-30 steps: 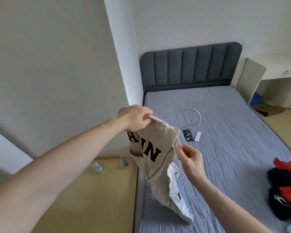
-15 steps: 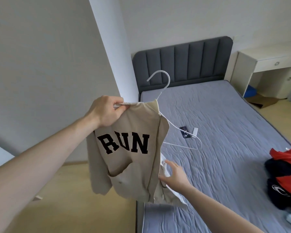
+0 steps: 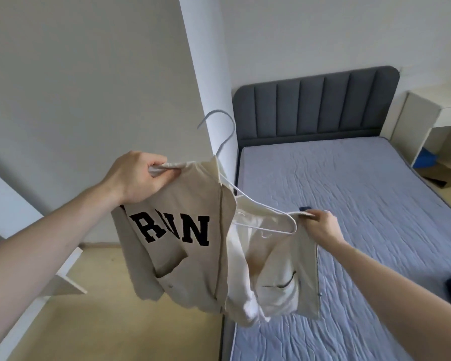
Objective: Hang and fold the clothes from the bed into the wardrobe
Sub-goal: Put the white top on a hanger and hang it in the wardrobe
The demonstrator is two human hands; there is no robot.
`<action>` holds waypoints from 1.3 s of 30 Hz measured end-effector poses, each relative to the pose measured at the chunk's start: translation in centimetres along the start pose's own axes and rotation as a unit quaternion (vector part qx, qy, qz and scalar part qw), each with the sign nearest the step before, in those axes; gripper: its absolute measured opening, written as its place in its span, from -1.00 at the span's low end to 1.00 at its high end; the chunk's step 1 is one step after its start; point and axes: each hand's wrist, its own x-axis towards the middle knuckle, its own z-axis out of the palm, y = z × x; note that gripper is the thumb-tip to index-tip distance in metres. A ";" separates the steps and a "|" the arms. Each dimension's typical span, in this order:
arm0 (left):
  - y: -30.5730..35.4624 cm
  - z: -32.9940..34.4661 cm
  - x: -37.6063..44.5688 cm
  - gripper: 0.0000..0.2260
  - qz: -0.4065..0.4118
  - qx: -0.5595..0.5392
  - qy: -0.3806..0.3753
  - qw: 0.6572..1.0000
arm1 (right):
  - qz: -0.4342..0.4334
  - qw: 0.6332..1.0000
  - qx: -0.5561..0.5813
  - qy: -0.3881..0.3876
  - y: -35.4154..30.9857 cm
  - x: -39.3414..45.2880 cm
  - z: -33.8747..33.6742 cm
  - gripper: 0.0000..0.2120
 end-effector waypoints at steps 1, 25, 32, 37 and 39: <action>-0.5 0.1 -0.4 -0.49 -0.004 0.012 -0.004 1.000 | -0.006 1.000 0.000 0.001 -1.1 0.6 -0.9 -0.85; -3.6 6.9 -1.9 -0.43 -0.200 -0.036 -0.101 0.974 | -0.281 0.958 0.001 0.065 -19.1 -2.8 -11.7 -0.65; -2.7 5.3 -0.4 -0.53 -0.280 -0.138 0.011 0.950 | -0.332 0.928 -0.095 -0.137 -17.5 -10.8 -7.0 -0.81; 0.3 5.0 0.9 -0.49 -0.271 -0.193 0.029 0.943 | -0.331 0.907 -0.082 -0.246 -15.2 -12.1 0.0 -0.77; 1.3 4.8 1.1 -0.47 -0.256 -0.208 0.037 0.943 | -0.328 0.900 -0.123 -0.258 -14.5 -11.7 2.2 -0.73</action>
